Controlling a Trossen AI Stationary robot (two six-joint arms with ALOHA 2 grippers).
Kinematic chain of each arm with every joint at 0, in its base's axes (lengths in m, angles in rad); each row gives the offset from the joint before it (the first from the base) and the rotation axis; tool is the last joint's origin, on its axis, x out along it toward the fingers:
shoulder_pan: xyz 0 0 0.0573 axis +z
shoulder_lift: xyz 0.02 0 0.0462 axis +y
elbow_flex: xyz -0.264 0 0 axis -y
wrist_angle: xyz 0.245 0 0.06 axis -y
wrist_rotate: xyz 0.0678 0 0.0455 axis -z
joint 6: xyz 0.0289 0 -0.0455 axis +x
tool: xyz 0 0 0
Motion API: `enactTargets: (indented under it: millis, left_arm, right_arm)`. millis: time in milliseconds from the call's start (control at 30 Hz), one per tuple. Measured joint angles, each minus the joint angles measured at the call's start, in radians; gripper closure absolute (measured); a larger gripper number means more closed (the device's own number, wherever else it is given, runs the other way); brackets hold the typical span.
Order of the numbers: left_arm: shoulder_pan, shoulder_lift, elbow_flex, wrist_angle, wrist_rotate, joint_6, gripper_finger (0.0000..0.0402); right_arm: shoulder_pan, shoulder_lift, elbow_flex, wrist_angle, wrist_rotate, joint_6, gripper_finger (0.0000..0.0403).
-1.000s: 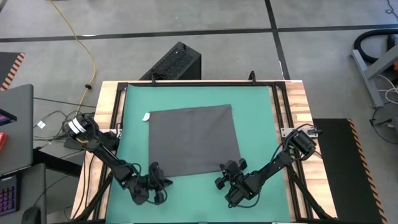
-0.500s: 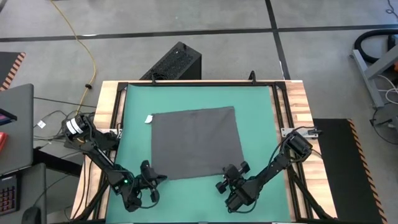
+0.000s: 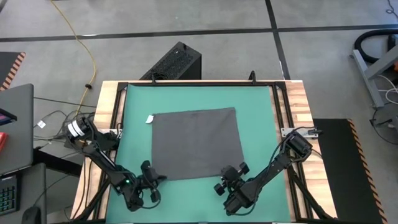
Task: Roll towel
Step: Roll the gray towel on the table
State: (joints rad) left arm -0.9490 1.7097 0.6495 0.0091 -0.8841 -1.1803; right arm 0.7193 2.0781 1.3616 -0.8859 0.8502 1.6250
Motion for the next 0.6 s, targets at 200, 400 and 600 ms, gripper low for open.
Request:
enactTargets:
  millis: [200,400,600]
  left_arm:
    - [-0.001,0.070,0.001,0.014,0.070,-0.059,0.0401]
    - [0.000,0.066,0.001,0.007,0.101,-0.047,0.0401]
    - [0.000,0.029,0.001,-0.018,0.155,-0.006,0.0401]
  right_arm:
    - [0.015,-0.002,0.070,-0.135,0.026,-0.002,0.0325]
    - [0.039,-0.003,0.160,-0.291,-0.049,-0.007,0.0321]
    - [0.094,-0.005,0.231,-0.430,-0.279,-0.111,0.0280]
